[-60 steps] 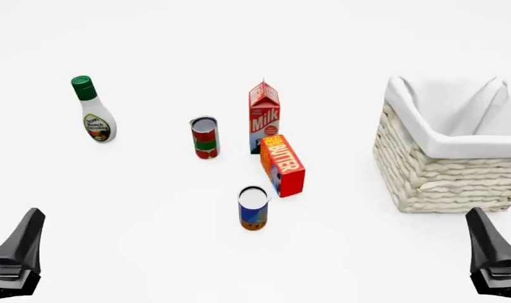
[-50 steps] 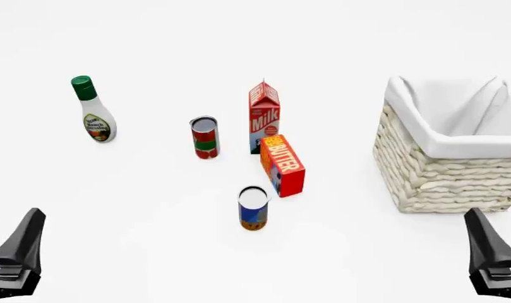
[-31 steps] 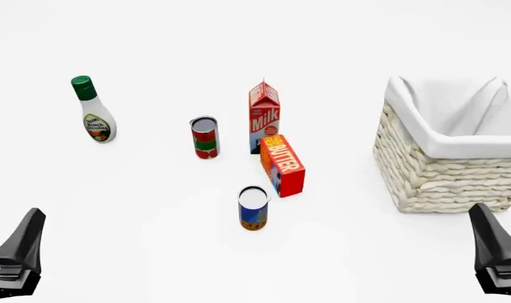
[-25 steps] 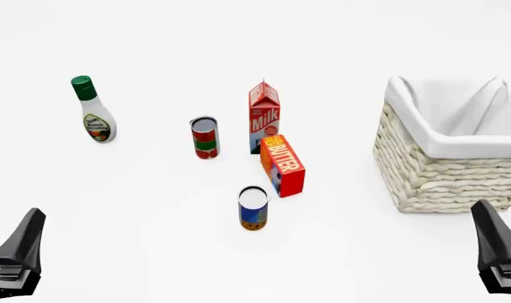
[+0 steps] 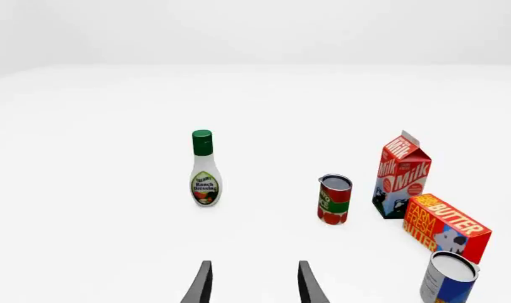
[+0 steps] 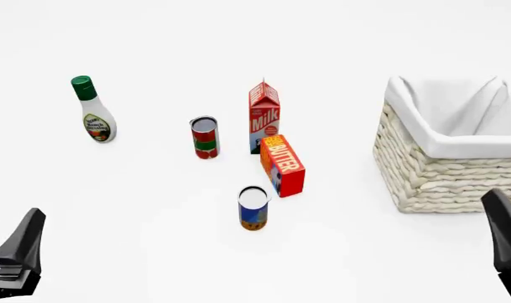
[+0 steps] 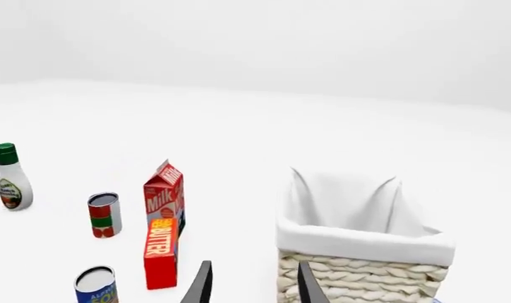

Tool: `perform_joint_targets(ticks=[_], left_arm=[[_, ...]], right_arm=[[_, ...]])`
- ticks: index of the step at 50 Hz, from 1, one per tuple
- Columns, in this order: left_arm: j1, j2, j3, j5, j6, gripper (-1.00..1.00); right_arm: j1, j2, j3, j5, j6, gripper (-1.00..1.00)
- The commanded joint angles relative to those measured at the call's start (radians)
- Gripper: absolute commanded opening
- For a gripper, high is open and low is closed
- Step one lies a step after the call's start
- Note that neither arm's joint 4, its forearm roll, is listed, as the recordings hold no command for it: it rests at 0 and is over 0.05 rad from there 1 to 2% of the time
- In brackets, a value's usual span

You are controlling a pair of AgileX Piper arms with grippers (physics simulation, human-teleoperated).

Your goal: Pick the alphabet soup and place it in the basket.

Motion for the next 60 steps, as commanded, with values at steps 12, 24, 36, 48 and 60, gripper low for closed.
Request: perform_joint_targets(ticks=[12,24,36,48,60], left_arm=[[0.000,0.000,0.000,0.000,0.000,1.00],[0.000,0.000,0.000,0.000,0.000,1.00],[0.000,0.000,0.000,0.000,0.000,1.00],[0.000,0.000,0.000,0.000,0.000,1.00],[0.000,0.000,0.000,0.000,0.000,1.00]], right_arm=[[0.169,0.008,-0.099,0.041,-0.052,1.00],[0.306,0.118,-0.121,-0.064,-0.061,1.00],[0.444,0.253,-0.140,-0.192,-0.077,1.00],[0.515,0.379,-0.154,-0.306,-0.086,1.00],[0.590,0.534,-0.187,-0.425,-0.097,1.00]])
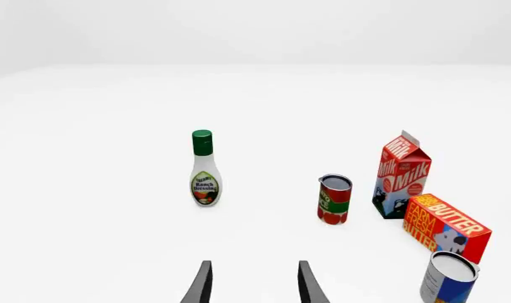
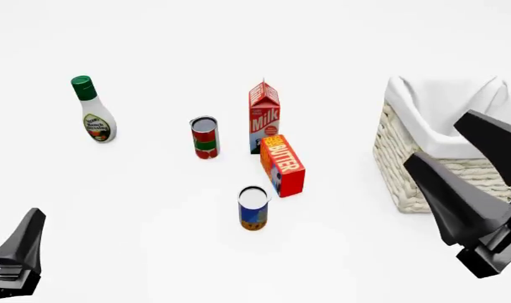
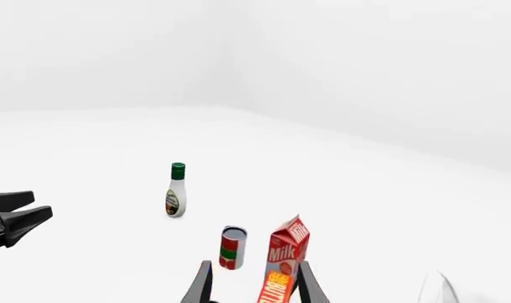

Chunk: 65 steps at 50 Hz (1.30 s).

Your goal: Pick the alphabet soup and place it in the basket.

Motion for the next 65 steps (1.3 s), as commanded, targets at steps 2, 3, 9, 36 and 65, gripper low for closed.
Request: perform_joint_targets(ticks=[2,3,9,36,65], left_arm=[[0.000,0.000,0.000,0.000,0.000,1.00],[0.000,0.000,0.000,0.000,0.000,1.00],[0.000,0.000,0.000,0.000,0.000,1.00],[0.000,0.000,0.000,0.000,0.000,1.00],[0.000,0.000,0.000,0.000,0.000,1.00]], right_arm=[[0.077,0.142,-0.031,-0.110,-0.012,1.00],[0.082,0.154,-0.034,-0.119,-0.012,1.00],[0.108,0.227,-0.046,-0.170,-0.014,1.00],[0.191,0.474,-0.087,-0.326,-0.011,1.00],[0.238,0.768,-0.135,-0.484,0.010,1.00]])
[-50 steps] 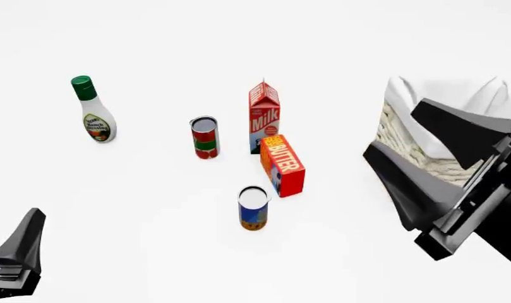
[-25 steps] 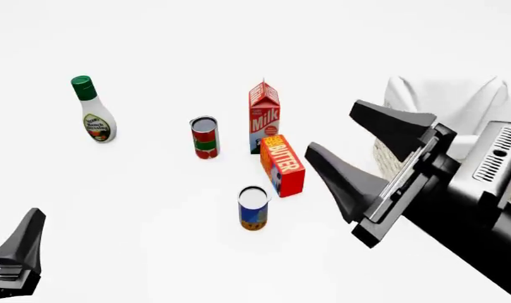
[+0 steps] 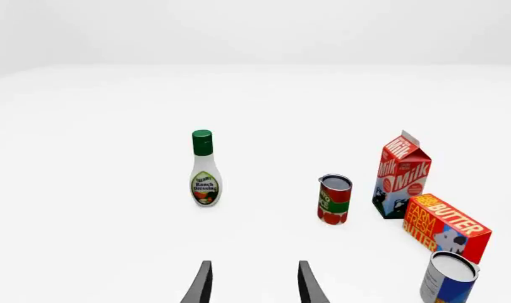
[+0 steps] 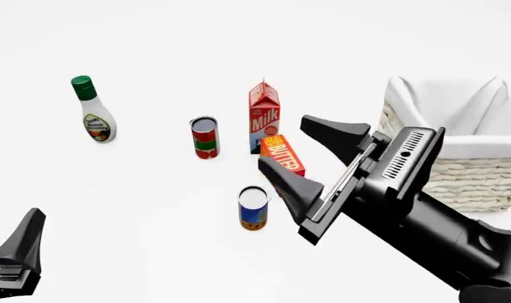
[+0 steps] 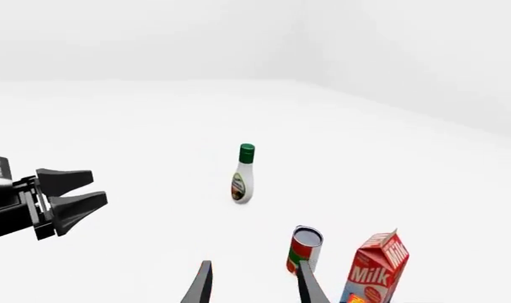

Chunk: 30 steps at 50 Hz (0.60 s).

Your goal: Pick the alphabet soup and place it in the basket.

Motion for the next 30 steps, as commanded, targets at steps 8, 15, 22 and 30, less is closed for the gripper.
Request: perform_joint_targets(ticks=[8,15,22,30], left_arm=[[0.000,0.000,0.000,0.000,0.000,1.00],[0.000,0.000,0.000,0.000,0.000,1.00],[0.000,0.000,0.000,0.000,0.000,1.00],[0.000,0.000,0.000,0.000,0.000,1.00]], right_arm=[[0.009,0.191,-0.039,-0.094,0.014,1.00],[0.002,0.249,-0.054,-0.115,0.019,1.00],[-0.009,0.301,-0.065,-0.136,0.028,1.00],[-0.022,0.375,-0.078,-0.163,0.033,1.00]])
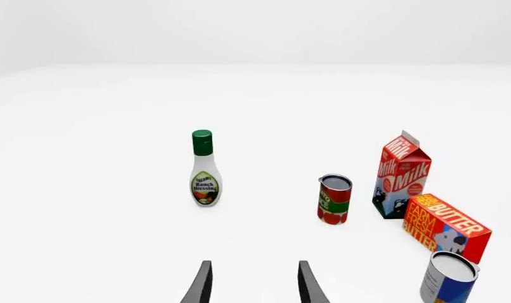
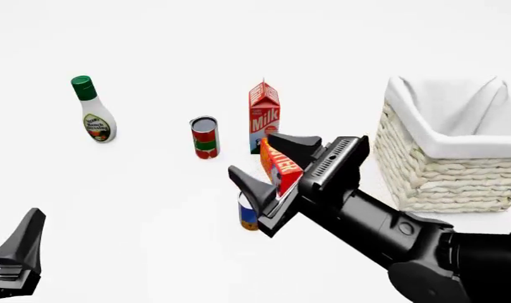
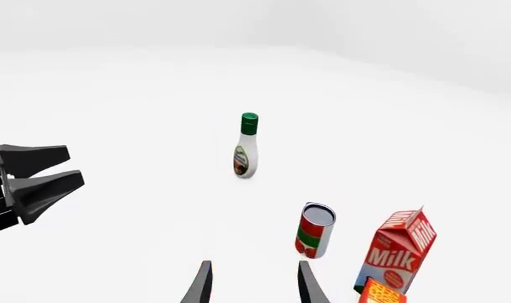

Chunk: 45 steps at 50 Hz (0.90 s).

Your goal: Pick the alphabet soup and place it in the basket.

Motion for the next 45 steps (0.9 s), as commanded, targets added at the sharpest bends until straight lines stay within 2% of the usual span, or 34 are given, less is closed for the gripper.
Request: perform_joint_targets(ticks=[1,45], left_arm=[[0.000,0.000,0.000,0.000,0.000,1.00],[0.000,0.000,0.000,0.000,0.000,1.00]], right_arm=[[-0.015,0.100,-0.021,-0.038,0.008,1.00],[-0.078,0.304,-0.051,-0.124,0.033,1.00]])
